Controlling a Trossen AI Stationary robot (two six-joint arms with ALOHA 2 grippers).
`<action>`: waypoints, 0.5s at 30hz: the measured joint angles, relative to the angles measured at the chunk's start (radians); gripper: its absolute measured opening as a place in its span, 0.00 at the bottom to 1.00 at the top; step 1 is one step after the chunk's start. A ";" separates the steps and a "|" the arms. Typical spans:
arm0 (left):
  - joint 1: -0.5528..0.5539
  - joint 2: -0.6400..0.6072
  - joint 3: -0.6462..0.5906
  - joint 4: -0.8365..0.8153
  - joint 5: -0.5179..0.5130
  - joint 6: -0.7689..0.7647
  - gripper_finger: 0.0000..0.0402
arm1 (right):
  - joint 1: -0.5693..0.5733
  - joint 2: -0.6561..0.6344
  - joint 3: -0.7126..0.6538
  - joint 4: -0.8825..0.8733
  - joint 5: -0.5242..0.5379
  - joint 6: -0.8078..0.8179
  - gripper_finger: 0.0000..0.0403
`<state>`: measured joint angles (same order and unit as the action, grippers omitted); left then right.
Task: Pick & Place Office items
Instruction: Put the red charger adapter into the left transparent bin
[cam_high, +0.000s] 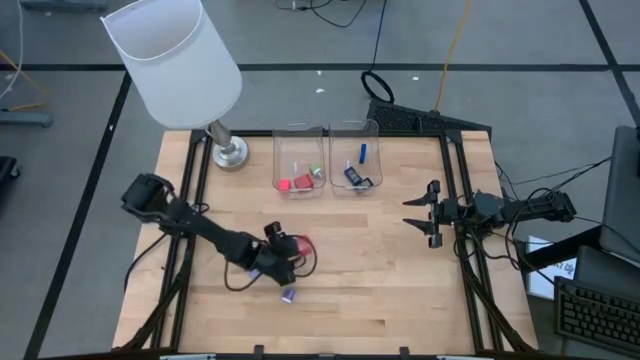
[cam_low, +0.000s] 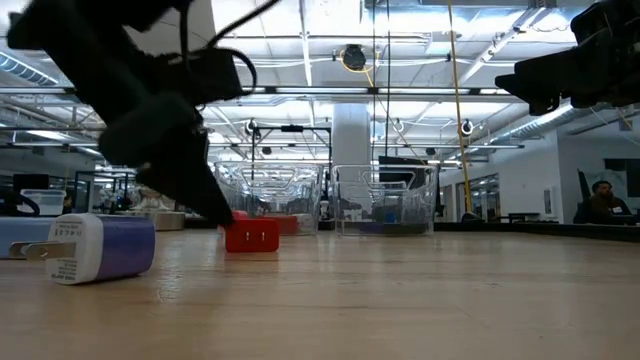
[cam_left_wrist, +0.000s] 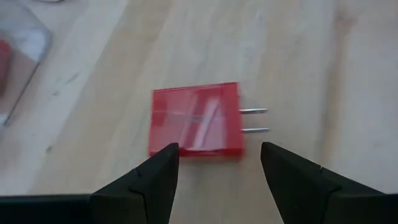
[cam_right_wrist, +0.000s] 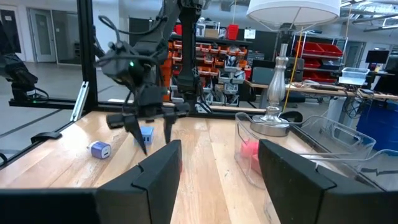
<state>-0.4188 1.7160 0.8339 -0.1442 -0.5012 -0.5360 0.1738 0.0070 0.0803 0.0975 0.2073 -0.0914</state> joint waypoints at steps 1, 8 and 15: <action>0.011 0.006 0.000 -0.005 -0.002 0.007 0.57 | 0.000 0.000 0.000 0.000 0.000 0.000 0.51; 0.072 0.014 0.000 0.021 0.008 0.003 0.57 | 0.000 0.000 0.000 -0.003 0.000 0.000 0.51; 0.103 0.013 0.001 0.084 0.164 -0.133 0.57 | 0.000 0.000 0.000 -0.003 0.000 0.000 0.51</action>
<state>-0.3156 1.7287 0.8345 -0.0605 -0.3369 -0.6687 0.1734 0.0071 0.0803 0.0940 0.2073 -0.0914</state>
